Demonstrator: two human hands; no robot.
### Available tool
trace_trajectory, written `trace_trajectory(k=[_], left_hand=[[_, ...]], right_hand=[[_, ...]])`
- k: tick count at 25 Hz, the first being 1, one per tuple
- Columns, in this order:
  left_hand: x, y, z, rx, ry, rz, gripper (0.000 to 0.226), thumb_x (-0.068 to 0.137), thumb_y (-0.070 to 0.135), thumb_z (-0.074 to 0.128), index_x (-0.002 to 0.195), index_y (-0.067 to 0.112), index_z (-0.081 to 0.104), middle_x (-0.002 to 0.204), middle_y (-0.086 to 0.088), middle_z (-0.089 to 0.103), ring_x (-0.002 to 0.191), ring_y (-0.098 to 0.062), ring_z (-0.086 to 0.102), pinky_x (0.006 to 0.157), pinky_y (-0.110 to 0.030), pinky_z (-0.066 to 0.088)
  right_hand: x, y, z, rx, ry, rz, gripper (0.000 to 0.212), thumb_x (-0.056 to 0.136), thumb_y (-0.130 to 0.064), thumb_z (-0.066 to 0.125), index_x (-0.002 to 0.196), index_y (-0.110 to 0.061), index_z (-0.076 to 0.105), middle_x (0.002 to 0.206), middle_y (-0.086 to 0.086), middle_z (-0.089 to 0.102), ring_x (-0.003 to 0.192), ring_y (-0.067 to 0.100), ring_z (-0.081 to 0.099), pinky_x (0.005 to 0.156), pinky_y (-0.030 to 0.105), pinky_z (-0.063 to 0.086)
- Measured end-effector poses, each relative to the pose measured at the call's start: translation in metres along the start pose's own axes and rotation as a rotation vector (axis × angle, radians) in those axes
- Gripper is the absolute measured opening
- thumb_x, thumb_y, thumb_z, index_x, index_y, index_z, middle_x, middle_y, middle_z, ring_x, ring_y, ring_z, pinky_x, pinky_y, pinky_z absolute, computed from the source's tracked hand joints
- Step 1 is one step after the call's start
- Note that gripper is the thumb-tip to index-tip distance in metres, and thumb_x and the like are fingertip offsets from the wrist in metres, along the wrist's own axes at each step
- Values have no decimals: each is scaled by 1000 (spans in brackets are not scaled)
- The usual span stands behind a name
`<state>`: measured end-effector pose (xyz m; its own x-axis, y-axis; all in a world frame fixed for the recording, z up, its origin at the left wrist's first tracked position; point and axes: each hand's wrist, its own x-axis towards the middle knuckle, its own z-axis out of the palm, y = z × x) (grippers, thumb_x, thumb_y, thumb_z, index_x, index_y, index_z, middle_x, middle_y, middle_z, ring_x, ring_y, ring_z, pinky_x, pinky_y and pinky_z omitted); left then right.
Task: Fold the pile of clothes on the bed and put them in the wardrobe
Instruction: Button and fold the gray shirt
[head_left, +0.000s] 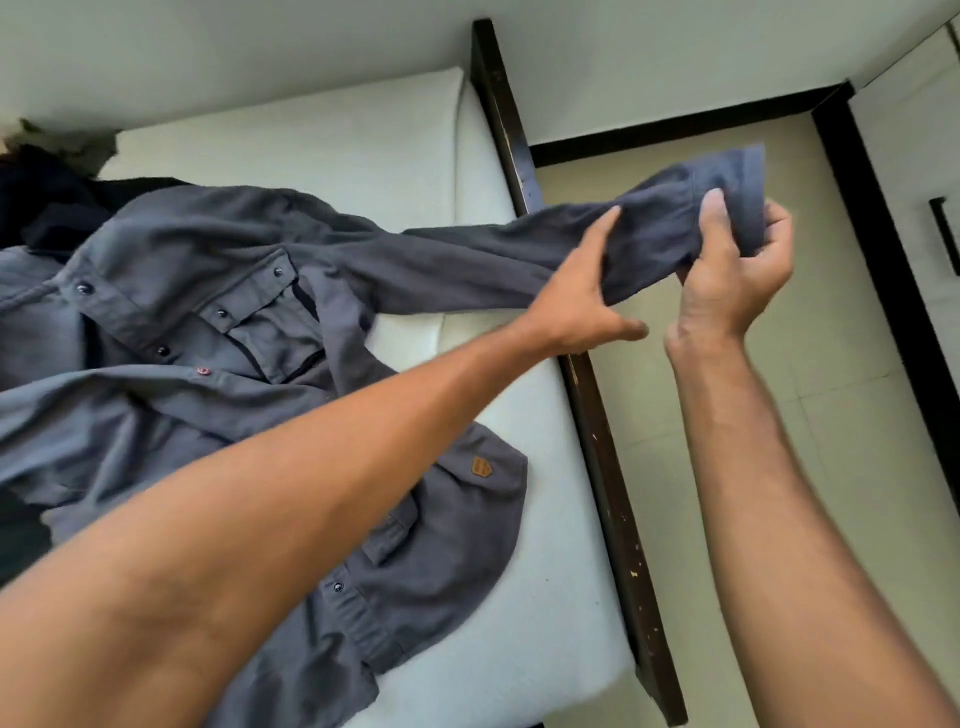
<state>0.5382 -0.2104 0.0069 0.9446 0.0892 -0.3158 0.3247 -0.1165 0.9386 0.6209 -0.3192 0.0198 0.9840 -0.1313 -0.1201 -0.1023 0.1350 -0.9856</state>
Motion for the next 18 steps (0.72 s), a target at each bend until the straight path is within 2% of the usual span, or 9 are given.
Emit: trace_trajectory(k=[2,3,5,6,8,11,13,15,18], left_hand=[[-7,24,-11,-14,54,131,125,65,11,88,159,18,5,156,-13,37,142,-21,42,110,-36,46],[-15,31,-26,-45,150,142,115,66,11,86,157,16,16,146,-12,50,130,-20,55,102,-34,53],[-44,28,-71,-151,456,119,68,72,18,74,135,19,48,114,-5,70,100,-16,70,84,-41,61],[-62,21,-98,-180,611,117,47,75,20,64,121,21,59,104,-2,73,93,-16,71,83,-45,61],[-99,11,-149,-225,848,107,35,78,12,51,109,18,67,99,-2,75,95,-18,71,88,-48,58],[-176,-21,-221,-327,1103,69,38,88,-3,45,121,9,61,114,-7,69,110,-18,65,101,-40,53],[-232,-61,-258,-370,1232,-2,38,95,10,49,133,11,55,128,-4,65,121,-17,60,106,-42,49],[-282,-103,-271,-461,1307,-156,42,96,30,53,138,27,51,137,3,61,127,-17,58,106,-45,49],[-331,-156,-256,-536,1278,-472,22,103,35,50,124,30,57,114,6,68,109,-19,67,87,-42,58]], right_hand=[[-21,-25,33,-17,-197,-80,27,79,-20,80,96,-13,60,91,8,71,84,25,71,77,53,61],[-34,-34,53,-52,-313,-111,26,79,-19,81,95,-14,61,90,7,70,82,22,70,75,47,62],[-66,-40,96,-102,-578,-114,20,80,-11,78,92,-13,63,84,0,72,76,14,69,71,35,59],[-86,-38,118,-95,-718,-87,18,81,-7,76,95,-11,65,84,-2,73,77,11,69,73,30,57],[-125,-29,157,-68,-911,-3,17,86,-3,73,102,-6,67,90,0,75,83,9,70,80,25,55],[-179,11,198,-221,-1000,-7,10,89,-7,75,98,-12,73,84,-10,73,78,-3,66,77,17,51],[-202,50,204,-448,-1011,-26,11,89,-12,78,99,-15,76,87,-11,73,76,-7,64,77,15,51],[-212,92,189,-732,-963,-42,18,87,-18,78,105,-19,77,99,-6,75,86,1,68,87,23,54],[-220,138,148,-982,-828,-15,33,84,-24,77,117,-20,73,116,2,71,106,20,67,98,27,49]])
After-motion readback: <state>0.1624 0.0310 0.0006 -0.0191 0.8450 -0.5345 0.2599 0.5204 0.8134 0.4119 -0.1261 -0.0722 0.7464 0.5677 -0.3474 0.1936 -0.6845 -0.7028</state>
